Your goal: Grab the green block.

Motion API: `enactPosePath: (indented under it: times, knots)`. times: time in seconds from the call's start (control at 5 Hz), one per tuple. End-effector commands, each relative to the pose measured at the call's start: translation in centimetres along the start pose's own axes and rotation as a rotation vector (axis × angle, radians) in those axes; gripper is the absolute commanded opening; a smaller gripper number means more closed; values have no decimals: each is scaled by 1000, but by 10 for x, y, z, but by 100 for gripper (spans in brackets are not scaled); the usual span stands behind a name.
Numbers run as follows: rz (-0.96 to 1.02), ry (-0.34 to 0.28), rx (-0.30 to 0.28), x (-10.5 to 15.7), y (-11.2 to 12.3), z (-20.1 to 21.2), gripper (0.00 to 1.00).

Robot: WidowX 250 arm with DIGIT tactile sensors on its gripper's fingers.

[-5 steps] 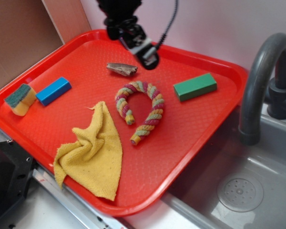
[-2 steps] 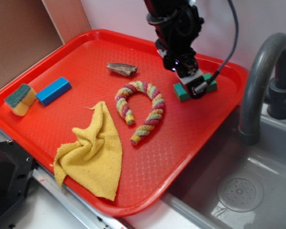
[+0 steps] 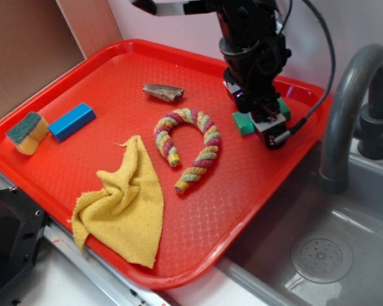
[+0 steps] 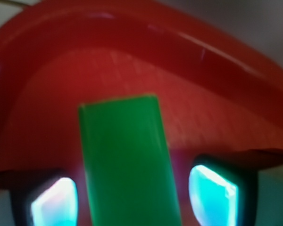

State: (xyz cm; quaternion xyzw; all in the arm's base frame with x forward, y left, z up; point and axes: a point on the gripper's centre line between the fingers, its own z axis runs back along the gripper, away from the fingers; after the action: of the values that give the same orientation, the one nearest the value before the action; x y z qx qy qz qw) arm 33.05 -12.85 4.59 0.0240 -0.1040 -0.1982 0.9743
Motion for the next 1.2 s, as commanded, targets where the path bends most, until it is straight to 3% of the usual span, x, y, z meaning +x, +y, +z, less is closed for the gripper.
enactPosePath:
  times: [0.0, 0.2, 0.4, 0.6, 1.0]
  knots:
    - [-24, -33, -11, 4, -18, 10, 0]
    - [-19, -32, -9, 2, -20, 11, 0]
    - [13, -50, 62, 3, -7, 35, 0]
    - [186, -59, 123, -1, 13, 85, 0]
    - [460, -36, 18, -40, 62, 184, 0]
